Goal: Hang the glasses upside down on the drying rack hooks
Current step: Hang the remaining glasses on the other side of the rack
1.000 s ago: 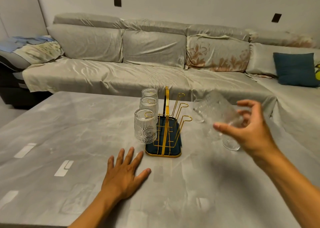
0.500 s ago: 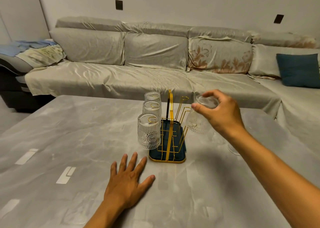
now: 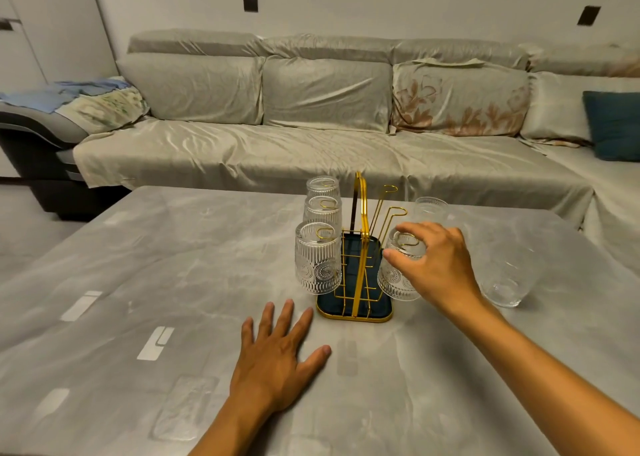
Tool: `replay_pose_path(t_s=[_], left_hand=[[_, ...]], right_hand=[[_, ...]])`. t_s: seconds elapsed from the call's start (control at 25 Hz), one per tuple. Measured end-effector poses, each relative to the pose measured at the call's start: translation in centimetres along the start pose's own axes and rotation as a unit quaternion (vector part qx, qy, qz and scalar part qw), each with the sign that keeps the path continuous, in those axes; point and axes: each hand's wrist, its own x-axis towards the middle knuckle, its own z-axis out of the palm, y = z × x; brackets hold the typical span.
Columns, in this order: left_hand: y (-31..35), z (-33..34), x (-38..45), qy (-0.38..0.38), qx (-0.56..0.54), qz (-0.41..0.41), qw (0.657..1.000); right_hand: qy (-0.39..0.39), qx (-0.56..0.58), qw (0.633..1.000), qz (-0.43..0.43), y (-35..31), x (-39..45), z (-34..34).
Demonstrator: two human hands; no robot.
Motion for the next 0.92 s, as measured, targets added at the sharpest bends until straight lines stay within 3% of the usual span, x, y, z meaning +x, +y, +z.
replay_pose_path(t_s=[0.32,0.36,0.44,0.52,0.56,0.64,0.68,0.8,0.92], left_hand=[[0.0,-0.4,-0.1,-0.008,0.011,0.001,1.0],[0.1,-0.4,-0.1,-0.01,0.013,0.001,1.0],[0.2,-0.4,0.0,-0.011,0.019,0.005,1.0],[0.3,-0.3,0.0,-0.01,0.022,0.004,1.0],[0.3,-0.3,0.0,-0.008,0.021,0.003,1.0],[0.3,-0.3,-0.1,-0.008,0.023,0.002,1.0],[0.3,-0.3,0.0,-0.008,0.025,0.002,1.0],[0.4,-0.2,0.1,-0.002,0.023,0.0,1.0],[0.3,-0.2,0.1,0.001,0.022,-0.001,1.0]], right_hand=[[-0.042,-0.008,0.999,0.0,0.2,-1.3,-0.5],[-0.007,0.033,0.999,0.003,0.9,-2.0,-0.8],[0.146,0.137,0.977,0.077,3.7,-3.6,-1.6],[0.281,0.191,0.913,0.224,7.7,-4.7,-2.1],[0.306,0.194,0.881,0.303,10.0,-4.9,-2.2],[0.266,0.191,0.845,0.423,14.1,-4.6,-1.9],[0.226,0.19,0.845,0.446,15.6,-4.4,-1.6],[0.129,0.179,0.867,0.447,18.5,-3.4,-0.3],[0.087,0.15,0.873,0.456,19.4,-2.3,0.0]])
